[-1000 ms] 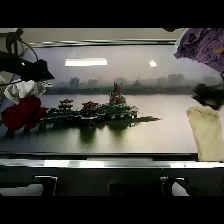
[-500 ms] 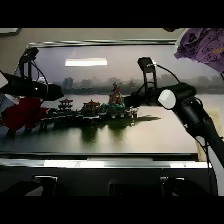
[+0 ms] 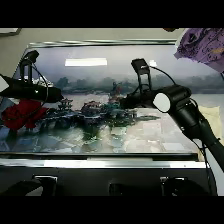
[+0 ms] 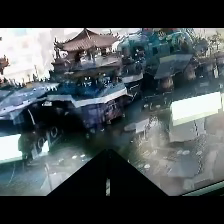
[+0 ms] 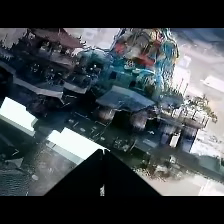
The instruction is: Fold the clothes and pants, and hang the long-sleeved shirts on hangers.
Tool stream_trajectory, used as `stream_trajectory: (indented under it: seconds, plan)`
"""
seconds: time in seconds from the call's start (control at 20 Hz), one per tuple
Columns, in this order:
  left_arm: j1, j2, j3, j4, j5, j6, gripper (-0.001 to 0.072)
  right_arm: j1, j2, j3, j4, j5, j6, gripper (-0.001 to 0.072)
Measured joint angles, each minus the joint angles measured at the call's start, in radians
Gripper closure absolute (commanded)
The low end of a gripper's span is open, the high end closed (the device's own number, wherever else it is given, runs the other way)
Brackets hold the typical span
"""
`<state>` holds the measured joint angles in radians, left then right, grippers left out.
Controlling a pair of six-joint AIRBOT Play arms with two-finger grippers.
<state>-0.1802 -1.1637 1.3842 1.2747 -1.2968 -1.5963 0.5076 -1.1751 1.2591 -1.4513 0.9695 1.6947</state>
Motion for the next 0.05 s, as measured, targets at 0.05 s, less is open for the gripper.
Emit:
stream_trajectory:
  seconds: [0.05]
  plan:
    - [0.0, 0.0, 0.0, 0.0, 0.0, 0.0, 0.0689, 0.0, 0.0, 0.0, 0.0, 0.0, 0.0, 0.0682]
